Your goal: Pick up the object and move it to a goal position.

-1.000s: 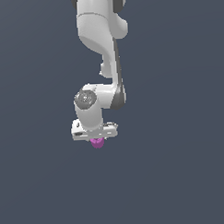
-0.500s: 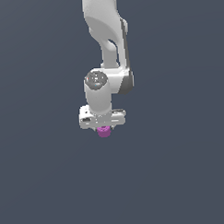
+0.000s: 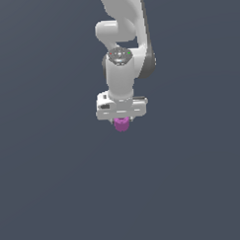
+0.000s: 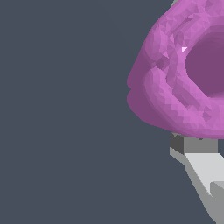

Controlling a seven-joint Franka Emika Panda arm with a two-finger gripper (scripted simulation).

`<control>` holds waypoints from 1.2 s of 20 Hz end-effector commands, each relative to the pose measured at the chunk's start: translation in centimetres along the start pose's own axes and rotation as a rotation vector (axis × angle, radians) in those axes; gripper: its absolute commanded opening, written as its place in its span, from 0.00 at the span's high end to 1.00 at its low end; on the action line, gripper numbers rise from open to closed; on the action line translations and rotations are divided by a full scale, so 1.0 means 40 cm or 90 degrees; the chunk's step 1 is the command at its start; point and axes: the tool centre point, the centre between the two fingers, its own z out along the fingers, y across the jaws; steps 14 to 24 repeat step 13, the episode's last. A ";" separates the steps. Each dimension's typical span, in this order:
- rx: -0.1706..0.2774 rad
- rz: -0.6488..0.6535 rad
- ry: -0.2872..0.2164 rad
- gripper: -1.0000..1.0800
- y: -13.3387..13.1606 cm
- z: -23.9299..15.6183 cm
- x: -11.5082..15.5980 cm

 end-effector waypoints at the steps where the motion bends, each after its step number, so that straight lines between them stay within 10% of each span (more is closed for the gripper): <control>1: 0.000 0.000 0.000 1.00 -0.027 -0.030 -0.022; 24: 0.000 0.001 0.000 1.00 -0.086 -0.097 -0.063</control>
